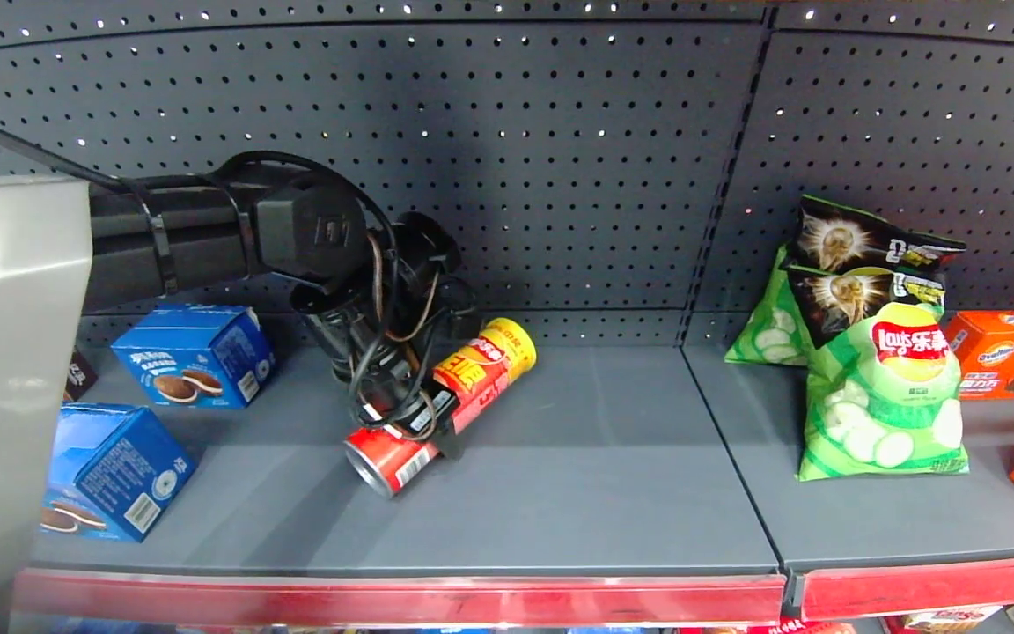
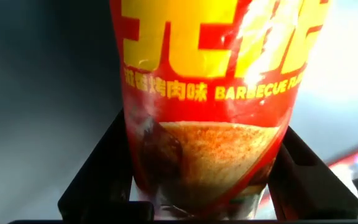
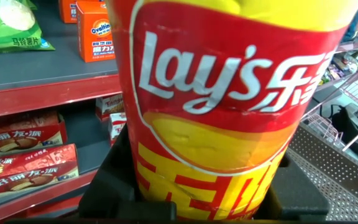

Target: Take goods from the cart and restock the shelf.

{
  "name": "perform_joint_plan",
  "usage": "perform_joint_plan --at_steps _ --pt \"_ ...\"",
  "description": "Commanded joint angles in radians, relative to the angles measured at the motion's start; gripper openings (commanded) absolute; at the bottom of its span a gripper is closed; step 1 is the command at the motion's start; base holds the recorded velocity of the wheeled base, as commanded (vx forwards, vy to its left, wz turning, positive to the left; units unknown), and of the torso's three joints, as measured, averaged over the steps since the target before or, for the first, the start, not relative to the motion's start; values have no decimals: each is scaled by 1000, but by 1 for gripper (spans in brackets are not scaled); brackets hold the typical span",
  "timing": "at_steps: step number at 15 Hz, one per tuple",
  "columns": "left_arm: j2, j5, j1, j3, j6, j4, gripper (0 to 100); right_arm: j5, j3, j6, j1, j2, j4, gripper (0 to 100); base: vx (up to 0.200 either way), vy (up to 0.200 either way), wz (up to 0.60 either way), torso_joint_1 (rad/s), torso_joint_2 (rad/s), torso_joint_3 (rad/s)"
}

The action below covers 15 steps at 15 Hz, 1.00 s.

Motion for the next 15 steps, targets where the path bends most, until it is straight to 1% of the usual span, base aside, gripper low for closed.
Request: perform_joint_plan --at_steps 1,2,3,4,6,7,8,9,11,12,15 --pt "-66 18 0 -1 -4 -44 0 0 -1 1 0 1 0 0 0 0 0 0 0 0" --pt "-83 55 0 -1 -6 -96 0 0 -1 1 0 1 0 0 0 0 0 0 0 0" --pt "-95 78 1 -1 -9 -124 0 0 0 1 0 1 0 0 0 0 0 0 0 0" --pt "-119 101 5 -1 -22 -149 0 0 0 1 0 1 0 0 0 0 0 0 0 0" --pt "-145 108 8 -1 -27 -149 0 2 0 -1 0 1 -2 0 0 0 0 0 0 0" --pt "-191 139 8 -1 -33 -149 0 3 0 -1 0 1 -5 0 0 0 0 0 0 0" --pt "-210 147 6 -1 -33 -144 0 5 0 -1 0 1 -6 0 0 0 0 0 0 0" --pt "-248 148 5 -1 -33 -126 0 5 -3 -1 0 1 -8 0 0 0 0 0 0 0" --pt "-311 153 5 -1 -33 -56 0 8 -4 -1 0 1 -8 0 0 0 0 0 0 0" --pt "-353 165 5 -1 -33 -14 0 9 -6 -1 0 1 -8 0 0 0 0 0 0 0" --pt "-455 168 6 -1 -36 92 0 17 0 1 0 1 -8 0 0 0 0 0 0 0"
